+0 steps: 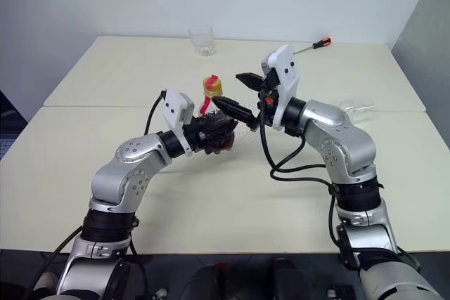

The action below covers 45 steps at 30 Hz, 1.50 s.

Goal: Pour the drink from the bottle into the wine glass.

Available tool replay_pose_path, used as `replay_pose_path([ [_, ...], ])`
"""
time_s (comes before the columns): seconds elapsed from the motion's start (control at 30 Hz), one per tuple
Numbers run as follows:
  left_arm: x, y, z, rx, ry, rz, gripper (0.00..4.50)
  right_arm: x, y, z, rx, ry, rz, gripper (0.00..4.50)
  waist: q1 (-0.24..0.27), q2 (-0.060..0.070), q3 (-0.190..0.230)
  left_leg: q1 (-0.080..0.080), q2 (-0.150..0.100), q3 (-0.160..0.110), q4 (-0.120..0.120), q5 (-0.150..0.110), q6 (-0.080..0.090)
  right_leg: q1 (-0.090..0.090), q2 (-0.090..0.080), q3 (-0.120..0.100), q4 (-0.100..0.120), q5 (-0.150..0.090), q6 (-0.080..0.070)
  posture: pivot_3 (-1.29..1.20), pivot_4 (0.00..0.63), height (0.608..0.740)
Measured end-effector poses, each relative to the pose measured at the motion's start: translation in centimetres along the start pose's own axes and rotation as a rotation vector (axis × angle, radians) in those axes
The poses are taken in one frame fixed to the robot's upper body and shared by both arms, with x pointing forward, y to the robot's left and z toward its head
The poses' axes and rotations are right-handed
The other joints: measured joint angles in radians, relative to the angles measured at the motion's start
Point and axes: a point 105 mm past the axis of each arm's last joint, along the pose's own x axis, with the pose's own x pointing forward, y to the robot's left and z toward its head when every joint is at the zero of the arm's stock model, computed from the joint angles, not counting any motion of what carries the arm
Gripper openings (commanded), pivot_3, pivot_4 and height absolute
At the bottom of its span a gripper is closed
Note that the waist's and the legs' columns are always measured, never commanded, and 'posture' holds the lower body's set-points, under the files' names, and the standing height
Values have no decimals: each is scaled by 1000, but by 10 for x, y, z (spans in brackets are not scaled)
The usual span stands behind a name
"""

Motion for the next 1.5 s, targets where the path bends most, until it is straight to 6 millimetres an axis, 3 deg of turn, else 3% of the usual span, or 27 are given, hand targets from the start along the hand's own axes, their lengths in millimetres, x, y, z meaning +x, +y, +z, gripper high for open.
replay_pose_path([
  [0.17, 0, 0, 0, 0, 0, 0, 1967, 9, 2, 6, 16, -17, 12, 4437, 1, 0, 0, 0, 0, 0, 0, 0, 0, 0, 0, 0, 0, 0, 0, 0, 150, 740],
  [0.6, 0, 0, 0, 0, 0, 0, 1967, 14, -1, 1, 44, -4, 3, 4437, 1, 0, 0, 0, 0, 0, 0, 0, 0, 0, 0, 0, 0, 0, 0, 0, 150, 740],
  [0.9, 1, 2, -2, -7, 7, 6, 1967, 18, -1, -3, 39, 19, 6, 1380, 0, 0, 0, 0, 0, 0, 0, 0, 0, 0, 0, 0, 0, 0, 0, 0, 150, 740],
  [0.93, 1, 2, -2, -7, 8, 6, 1967, 18, -1, -3, 39, 20, 5, 1231, 0, 0, 0, 0, 0, 0, 0, 0, 0, 0, 0, 0, 0, 0, 0, 0, 150, 740],
  [1.5, -8, -3, -3, 7, -5, -8, 1967, 18, 5, -1, 85, 25, 86, 1231, 0, 0, 0, 0, 0, 0, 0, 0, 0, 0, 0, 0, 0, 0, 0, 0, 150, 740],
])
